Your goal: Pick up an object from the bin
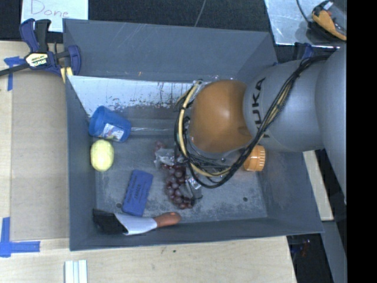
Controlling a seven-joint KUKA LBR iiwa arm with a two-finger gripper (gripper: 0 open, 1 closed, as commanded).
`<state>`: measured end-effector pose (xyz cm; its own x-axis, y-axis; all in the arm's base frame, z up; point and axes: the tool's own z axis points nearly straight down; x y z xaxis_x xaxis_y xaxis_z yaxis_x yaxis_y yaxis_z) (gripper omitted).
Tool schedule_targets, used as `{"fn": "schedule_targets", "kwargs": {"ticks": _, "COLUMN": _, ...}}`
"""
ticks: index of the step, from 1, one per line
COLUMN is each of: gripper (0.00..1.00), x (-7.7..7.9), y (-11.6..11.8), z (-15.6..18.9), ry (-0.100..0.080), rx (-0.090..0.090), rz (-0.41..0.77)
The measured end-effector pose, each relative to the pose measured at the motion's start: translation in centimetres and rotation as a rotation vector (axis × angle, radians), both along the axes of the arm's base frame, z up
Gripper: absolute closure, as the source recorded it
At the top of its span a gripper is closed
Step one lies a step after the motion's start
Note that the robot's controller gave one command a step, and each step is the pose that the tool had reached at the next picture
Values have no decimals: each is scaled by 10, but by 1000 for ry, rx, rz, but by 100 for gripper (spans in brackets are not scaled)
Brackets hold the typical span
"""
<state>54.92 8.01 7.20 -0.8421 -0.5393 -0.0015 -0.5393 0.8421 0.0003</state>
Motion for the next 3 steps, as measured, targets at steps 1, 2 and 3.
{"fn": "schedule_targets", "kwargs": {"ticks": 1, "gripper": 0, "x": 43, "y": -3, "z": 1, "ry": 1, "rx": 2, "rz": -659}}
{"fn": "schedule_targets", "kwargs": {"ticks": 2, "gripper": 0, "x": 32, "y": -23, "z": 2, "ry": -12, "rx": 4, "rz": 70}}
{"fn": "schedule_targets", "kwargs": {"ticks": 3, "gripper": 0, "x": 41, "y": -14, "z": 2, "ry": -6, "rx": 5, "rz": -313}}
